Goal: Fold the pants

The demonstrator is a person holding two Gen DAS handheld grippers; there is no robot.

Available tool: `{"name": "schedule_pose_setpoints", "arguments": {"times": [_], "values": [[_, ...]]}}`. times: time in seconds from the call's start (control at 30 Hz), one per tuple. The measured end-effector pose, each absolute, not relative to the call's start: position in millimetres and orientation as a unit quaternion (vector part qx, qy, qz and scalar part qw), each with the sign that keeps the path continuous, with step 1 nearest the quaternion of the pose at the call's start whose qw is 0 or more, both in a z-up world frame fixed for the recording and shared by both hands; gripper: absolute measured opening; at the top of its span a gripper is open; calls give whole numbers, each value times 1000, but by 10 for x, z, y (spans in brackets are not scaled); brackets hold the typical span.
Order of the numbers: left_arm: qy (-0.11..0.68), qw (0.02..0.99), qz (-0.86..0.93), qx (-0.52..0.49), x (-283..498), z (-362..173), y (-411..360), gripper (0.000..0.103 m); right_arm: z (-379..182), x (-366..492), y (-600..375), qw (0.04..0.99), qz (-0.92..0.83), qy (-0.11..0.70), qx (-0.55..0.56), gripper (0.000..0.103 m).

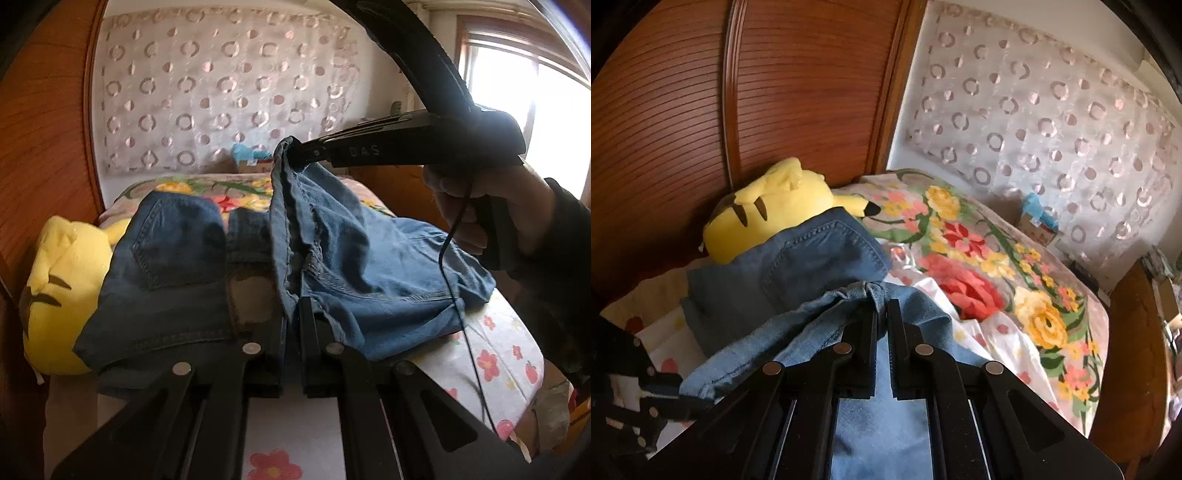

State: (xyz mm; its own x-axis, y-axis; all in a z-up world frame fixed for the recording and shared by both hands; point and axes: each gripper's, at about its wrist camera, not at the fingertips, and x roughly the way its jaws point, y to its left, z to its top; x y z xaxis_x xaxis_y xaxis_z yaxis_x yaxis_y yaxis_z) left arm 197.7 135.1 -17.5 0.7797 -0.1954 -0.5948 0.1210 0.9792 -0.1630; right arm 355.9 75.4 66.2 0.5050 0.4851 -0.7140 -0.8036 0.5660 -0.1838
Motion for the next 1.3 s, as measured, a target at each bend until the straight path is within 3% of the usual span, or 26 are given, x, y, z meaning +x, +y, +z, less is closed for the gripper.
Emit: {"name": "schedule_pose_setpoints", "arguments": {"times": [0.13,0.2,0.23,0.27,0.43,1.0,1.3], "values": [[332,938,-79,-69,2013,-247,1427,8,480,3623,862,827,386,318,-256,5],[333,937,-76,-67,2022,-260,1437,15,432,3644,843,828,380,324,-254,25],[333,938,-74,-66,2026,-253,1447,18,442,3651,803,832,380,323,-243,49],[331,939,-70,-66,2024,-245,1456,21,462,3653,752,836,379,319,-236,58],[326,940,-69,-69,2035,-214,1494,31,614,3662,372,845,375,322,-206,58],[330,938,-89,-52,2207,-254,947,31,1365,3188,-1502,896,309,290,-136,57],[322,940,-107,-29,2177,-107,615,31,1505,2943,-2280,918,255,282,-113,51]]}}
